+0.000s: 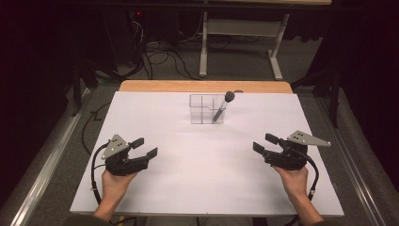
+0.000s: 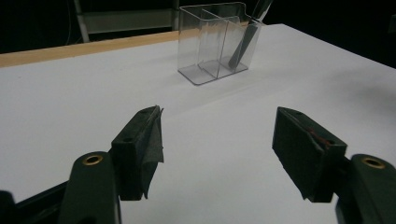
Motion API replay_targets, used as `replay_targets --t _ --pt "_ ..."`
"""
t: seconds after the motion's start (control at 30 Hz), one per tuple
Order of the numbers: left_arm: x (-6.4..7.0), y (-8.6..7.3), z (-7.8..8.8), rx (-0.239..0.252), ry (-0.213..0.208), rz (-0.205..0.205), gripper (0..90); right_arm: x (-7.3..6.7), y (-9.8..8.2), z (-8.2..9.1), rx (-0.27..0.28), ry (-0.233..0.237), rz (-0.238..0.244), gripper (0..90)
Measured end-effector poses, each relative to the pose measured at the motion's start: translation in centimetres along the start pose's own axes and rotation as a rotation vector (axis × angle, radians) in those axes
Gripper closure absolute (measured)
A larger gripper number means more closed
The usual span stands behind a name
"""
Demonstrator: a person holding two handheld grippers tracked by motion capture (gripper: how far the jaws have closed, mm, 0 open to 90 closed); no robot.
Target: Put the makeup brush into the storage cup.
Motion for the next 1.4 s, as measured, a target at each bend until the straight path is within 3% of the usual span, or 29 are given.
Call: replay_targets --t 1.4 --pt "0.0 0.0 -0.2 -0.003 -0.004 0.003 33.4 1.2 -2.2 0.1 0.003 -0.054 -0.005 29.2"
Point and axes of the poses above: each handheld gripper's, and its own axes: z roughly backward along the jaws, y roughly out of its top, x roughly to its right, the point moved 7 cm from there along -z, roughly forward along the jaws, and after that the axes turned 1 degree about -y, right-handed, at the moved point
